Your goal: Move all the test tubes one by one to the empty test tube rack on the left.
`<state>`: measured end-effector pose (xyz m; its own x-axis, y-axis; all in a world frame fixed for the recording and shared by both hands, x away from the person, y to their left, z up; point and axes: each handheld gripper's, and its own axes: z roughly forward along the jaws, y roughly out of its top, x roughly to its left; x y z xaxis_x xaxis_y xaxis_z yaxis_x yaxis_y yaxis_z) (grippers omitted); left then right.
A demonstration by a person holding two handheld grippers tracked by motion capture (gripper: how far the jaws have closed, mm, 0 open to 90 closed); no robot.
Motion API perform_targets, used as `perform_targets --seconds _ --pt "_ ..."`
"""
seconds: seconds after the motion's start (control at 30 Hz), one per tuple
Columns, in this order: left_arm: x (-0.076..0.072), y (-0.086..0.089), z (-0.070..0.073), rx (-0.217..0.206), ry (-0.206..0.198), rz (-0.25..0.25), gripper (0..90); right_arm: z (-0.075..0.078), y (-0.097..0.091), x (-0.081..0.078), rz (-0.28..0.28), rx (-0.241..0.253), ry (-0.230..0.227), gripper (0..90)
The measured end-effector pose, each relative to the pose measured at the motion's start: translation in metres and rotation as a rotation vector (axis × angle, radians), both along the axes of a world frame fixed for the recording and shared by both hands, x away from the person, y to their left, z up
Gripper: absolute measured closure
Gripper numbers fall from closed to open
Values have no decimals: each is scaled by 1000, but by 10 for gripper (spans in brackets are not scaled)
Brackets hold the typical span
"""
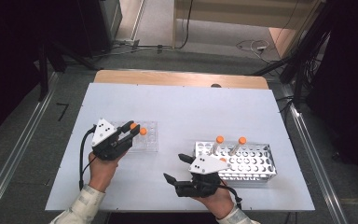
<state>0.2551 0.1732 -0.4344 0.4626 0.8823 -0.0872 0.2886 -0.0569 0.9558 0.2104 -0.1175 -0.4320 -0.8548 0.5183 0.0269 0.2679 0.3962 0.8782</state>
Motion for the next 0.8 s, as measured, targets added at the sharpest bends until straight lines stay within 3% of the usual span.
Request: perform_targets --seconds 0.4,0.57,0.8 --pt "-1 2 1 -27 4 -2 623 1 0 -1 -2 3 -1 250" --pt "-5 4 3 -65 6 5 469 5 -6 -1 -16 22 -12 251" --pt "-9 3 3 -58 7 33 306 15 -21 -3 -50 57 -38 253"
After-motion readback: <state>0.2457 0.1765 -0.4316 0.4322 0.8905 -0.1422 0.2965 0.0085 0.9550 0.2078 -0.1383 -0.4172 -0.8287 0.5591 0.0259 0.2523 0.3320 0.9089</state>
